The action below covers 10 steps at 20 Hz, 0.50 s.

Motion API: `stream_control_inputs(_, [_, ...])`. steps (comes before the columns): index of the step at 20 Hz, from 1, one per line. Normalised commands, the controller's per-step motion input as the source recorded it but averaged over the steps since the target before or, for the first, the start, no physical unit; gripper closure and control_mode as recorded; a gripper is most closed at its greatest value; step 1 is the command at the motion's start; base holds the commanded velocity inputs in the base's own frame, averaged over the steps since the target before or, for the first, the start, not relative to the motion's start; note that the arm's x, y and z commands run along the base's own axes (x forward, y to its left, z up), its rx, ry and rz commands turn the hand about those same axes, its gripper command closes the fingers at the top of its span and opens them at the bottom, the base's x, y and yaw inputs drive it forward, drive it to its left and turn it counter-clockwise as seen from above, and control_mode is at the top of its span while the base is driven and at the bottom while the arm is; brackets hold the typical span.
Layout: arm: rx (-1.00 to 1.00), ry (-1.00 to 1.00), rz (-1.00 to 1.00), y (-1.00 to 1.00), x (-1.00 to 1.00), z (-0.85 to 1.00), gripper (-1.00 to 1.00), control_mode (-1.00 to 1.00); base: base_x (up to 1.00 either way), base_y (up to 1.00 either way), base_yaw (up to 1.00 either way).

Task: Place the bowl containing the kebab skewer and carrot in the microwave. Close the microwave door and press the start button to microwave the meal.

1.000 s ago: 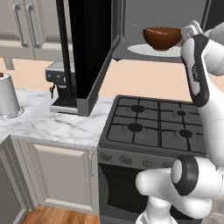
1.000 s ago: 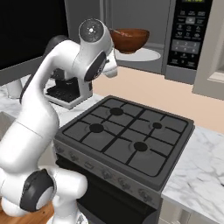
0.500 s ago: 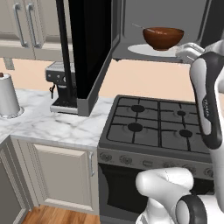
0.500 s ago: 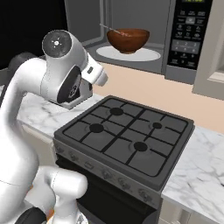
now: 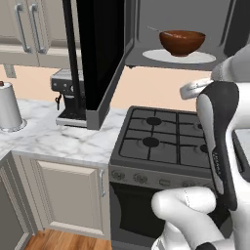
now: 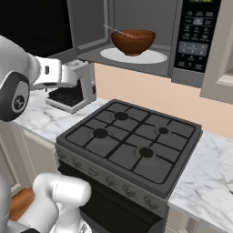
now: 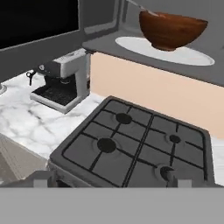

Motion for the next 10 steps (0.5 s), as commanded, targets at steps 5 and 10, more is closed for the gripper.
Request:
stream_control_inputs(5, [-0.57,0.07,0.23,0.78,-0.53,-0.04,-1.0,-1.0,0.0,0.0,0.0])
stream_control_inputs(10, [-0.48,-0.05,0.09,0.83,-0.27,-0.16,-1.0,-1.0,0.0,0.0,0.0])
